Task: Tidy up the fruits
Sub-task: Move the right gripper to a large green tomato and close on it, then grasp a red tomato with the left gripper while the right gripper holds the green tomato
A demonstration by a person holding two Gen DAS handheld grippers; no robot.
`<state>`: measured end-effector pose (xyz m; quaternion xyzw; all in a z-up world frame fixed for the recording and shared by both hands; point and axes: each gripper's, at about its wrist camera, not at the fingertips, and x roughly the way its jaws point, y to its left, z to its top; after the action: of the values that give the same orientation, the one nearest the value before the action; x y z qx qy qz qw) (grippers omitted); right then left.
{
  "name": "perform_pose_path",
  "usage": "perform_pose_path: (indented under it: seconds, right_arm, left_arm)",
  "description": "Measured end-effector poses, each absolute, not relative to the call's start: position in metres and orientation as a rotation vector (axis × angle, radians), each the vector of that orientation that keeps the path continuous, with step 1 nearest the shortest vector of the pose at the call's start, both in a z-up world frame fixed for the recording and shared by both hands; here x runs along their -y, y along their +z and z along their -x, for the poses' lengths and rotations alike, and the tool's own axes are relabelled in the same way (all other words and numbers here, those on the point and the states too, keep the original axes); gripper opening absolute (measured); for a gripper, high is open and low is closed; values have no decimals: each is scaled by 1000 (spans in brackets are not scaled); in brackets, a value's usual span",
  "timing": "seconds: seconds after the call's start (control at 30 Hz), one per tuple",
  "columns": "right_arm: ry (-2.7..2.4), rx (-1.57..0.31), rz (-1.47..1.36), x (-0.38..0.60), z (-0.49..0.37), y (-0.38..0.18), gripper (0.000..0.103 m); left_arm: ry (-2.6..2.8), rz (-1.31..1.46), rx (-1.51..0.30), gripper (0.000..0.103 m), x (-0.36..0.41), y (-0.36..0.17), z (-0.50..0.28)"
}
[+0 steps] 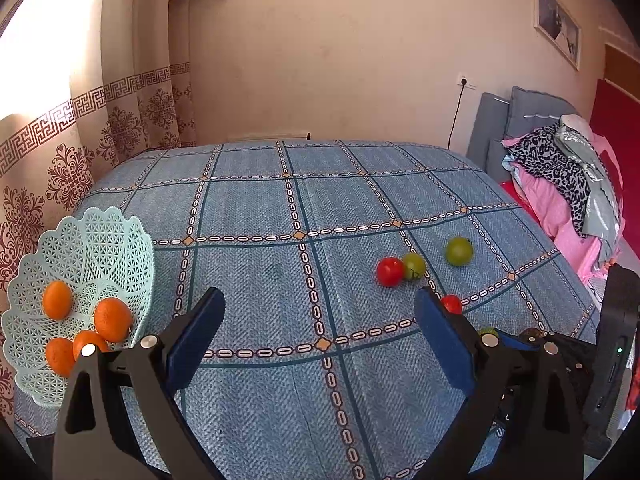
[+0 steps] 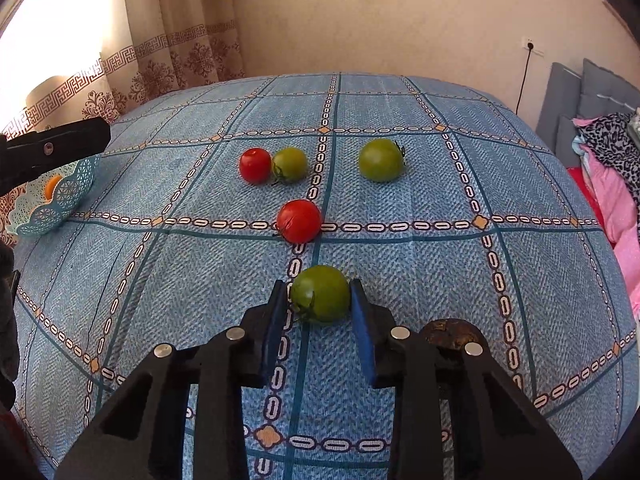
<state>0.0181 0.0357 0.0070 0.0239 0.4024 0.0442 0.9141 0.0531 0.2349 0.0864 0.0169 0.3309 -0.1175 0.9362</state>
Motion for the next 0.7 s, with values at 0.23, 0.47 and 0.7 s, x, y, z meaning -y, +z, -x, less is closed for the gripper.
perform_pose_path:
  seconds: [0.23,0.47,0.7]
  right_arm:
    - [95,-806,-73,-29,-15,11,29]
    - [74,-756,-96,-16,-10,22,29]
    - [10,-704,-151,8,-10,37,29]
  left_arm:
    - [-239,-56,-689,97,-228,79,-55]
    - [-256,-71,-721,97,-217,64,-59]
    - [-304,-136,-739,96,-189,51,-59]
